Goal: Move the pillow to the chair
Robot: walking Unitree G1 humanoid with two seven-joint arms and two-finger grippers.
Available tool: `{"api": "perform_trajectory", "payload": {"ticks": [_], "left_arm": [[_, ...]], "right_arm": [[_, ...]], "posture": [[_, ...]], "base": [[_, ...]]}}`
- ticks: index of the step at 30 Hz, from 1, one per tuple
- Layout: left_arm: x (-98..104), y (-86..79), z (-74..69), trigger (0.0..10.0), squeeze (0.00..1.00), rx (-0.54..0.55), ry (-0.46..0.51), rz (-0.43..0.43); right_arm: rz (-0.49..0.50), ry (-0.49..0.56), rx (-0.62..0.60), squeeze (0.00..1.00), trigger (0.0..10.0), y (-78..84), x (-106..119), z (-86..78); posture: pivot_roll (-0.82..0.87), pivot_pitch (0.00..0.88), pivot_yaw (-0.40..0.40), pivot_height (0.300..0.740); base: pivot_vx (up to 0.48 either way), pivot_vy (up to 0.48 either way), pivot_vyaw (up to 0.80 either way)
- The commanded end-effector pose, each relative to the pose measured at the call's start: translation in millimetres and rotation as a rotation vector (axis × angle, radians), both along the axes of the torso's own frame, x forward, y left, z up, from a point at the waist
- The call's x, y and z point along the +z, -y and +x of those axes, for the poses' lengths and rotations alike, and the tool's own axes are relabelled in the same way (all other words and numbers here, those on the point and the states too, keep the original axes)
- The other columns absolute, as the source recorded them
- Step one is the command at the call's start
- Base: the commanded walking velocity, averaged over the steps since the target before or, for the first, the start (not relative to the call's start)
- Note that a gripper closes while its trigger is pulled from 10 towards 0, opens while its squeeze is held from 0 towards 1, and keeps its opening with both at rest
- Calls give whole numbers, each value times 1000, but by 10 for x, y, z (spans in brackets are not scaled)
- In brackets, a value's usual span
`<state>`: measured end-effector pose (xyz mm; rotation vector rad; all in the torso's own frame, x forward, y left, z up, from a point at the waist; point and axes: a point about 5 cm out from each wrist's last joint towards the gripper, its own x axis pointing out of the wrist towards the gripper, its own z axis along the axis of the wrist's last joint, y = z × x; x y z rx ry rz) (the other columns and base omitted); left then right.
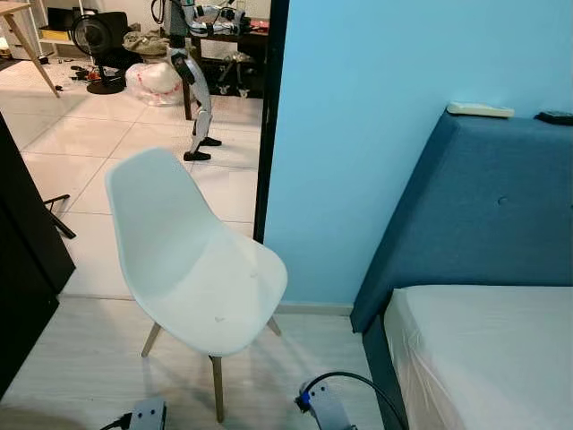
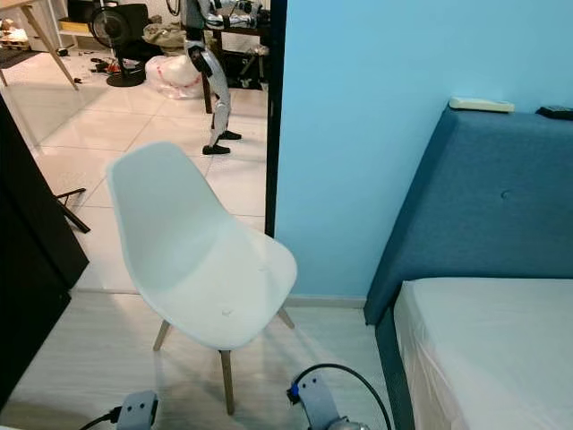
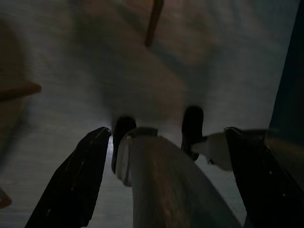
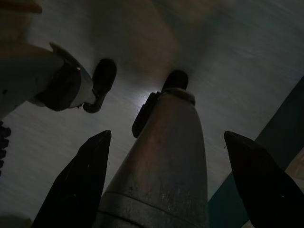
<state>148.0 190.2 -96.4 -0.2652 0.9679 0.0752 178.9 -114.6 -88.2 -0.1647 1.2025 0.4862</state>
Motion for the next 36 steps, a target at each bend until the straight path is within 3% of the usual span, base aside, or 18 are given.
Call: {"api": "perform_trajectory", "payload": {"ticks": [1,8,10,15,18,21,28,31,32,33,35,36], "left_arm": [[-19,63,-32,10000,0,-68,-16,6],[-41,249,-34,10000,0,-173,-43,-1],[0,377,84,10000,0,-235,-10,-18],[52,458,211,10000,0,-246,27,-39],[51,376,209,10000,0,-231,19,-25],[41,327,176,10000,0,-194,18,-33],[-15,285,35,10000,0,-139,-14,-22],[15,305,98,10000,0,-164,20,-26],[69,263,220,10000,0,-179,54,2],[69,263,220,10000,0,-179,54,2],[145,74,365,10000,0,-129,80,78],[145,74,365,10000,0,-129,80,78]], "right_arm": [[-21,16,-31,0,10000,83,-4,7],[-37,34,-104,0,10000,221,8,47],[-37,71,-215,0,10000,339,51,142],[-63,122,-189,0,10000,397,121,274],[-114,172,-140,0,10000,438,183,385],[-66,193,-234,0,10000,440,240,479],[-99,166,-90,0,10000,312,168,365],[-101,173,-20,0,10000,244,169,366],[-118,202,41,0,10000,210,206,427],[-118,202,41,0,10000,210,206,427],[-148,251,26,0,10000,247,279,550],[-148,251,26,0,10000,247,279,550]], "posture": [[44,26,-53,740],[-11,24,-11,740],[-58,26,16,740],[-82,60,26,740],[-88,49,28,740],[-79,45,31,740],[-38,77,10,740],[-23,80,-10,740],[-2,97,-29,740],[-2,97,-29,740],[4,79,-36,740],[4,79,-36,740]], "base": [[0,0,0],[0,0,0],[0,0,0],[0,0,0],[0,0,0],[0,0,0],[0,0,0],[0,0,0],[0,0,0],[0,0,0],[0,0,0],[0,0,0]]}}
